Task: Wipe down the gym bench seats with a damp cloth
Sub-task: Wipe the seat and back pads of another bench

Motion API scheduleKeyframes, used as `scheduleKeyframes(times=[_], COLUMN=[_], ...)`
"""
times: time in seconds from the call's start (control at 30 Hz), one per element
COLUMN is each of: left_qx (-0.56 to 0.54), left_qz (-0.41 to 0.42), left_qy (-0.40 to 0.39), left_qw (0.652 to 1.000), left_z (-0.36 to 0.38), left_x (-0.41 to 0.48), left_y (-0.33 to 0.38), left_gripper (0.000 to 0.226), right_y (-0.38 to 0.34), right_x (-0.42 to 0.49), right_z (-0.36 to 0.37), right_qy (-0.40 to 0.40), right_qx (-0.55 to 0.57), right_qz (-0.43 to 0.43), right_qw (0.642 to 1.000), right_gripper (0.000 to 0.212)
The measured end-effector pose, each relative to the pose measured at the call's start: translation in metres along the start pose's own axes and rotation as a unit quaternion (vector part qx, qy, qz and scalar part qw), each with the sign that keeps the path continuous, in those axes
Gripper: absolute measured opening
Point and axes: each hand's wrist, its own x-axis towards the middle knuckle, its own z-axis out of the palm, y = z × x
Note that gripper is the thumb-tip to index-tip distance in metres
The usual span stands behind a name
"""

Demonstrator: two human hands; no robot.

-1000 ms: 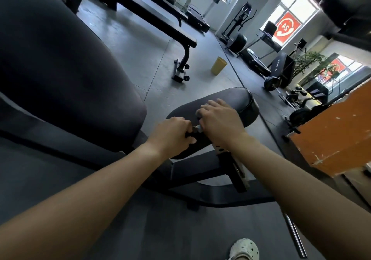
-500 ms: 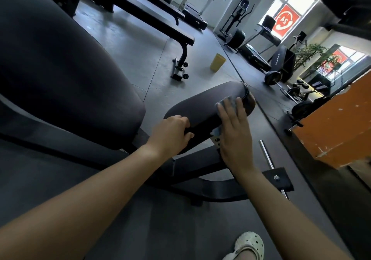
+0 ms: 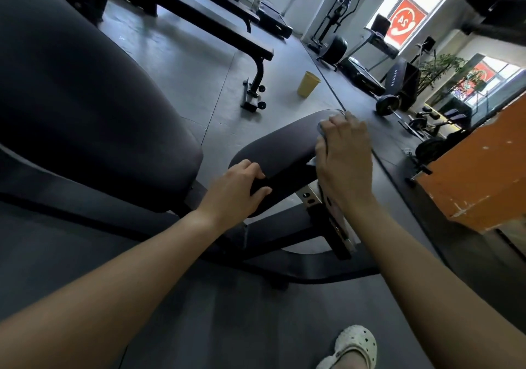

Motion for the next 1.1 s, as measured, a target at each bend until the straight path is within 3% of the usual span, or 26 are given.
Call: scheduleKeyframes(times=[0.07,0.27,0.4,0.53,0.67,0.8,0.9,1.1], left_qx=[-0.004,-0.004,0.013,0.004,-0.036,-0.057,-0.066,-0.07], left_qz=[0.001,-0.048,-0.069,-0.099,-0.108,-0.107,-0.121,-0.144], left_qy=[-0.006,-0.028,-0.041,-0.056,-0.057,-0.074,-0.09,-0.089], left_qw=[1.0,0.998,0.997,0.994,0.992,0.99,0.986,0.983], left_z=[0.001,-0.003,-0.006,-0.007,-0.007,-0.009,-0.009,-0.012], left_x=[-0.001,-0.007,-0.01,-0.011,-0.014,-0.014,-0.016,-0.02], left_y=[-0.002,-0.016,-0.023,-0.03,-0.037,-0.045,-0.054,-0.057], left_gripper=[0.036,0.061,0.066,0.075,0.077,0.07,0.06,0.074], right_y=[-0.011,-0.044,-0.036,-0.036,-0.05,-0.081,-0.102,-0.088], right_x=[-0.01,-0.051,-0.022,0.022,0.042,0.029,0.016,0.039], right_z=[0.003,0.014,0.008,0.007,0.017,0.038,0.052,0.045], right_qy=[-0.028,-0.153,-0.151,-0.165,-0.244,-0.33,-0.364,-0.384], right_qx=[-0.003,-0.074,-0.136,-0.184,-0.198,-0.181,-0.158,-0.158], right_qz=[-0.017,-0.195,-0.198,-0.134,-0.097,-0.142,-0.175,-0.193], right_qw=[0.999,0.966,0.959,0.96,0.944,0.915,0.901,0.889], right_gripper=[0.042,0.057,0.058,0.069,0.083,0.104,0.1,0.076])
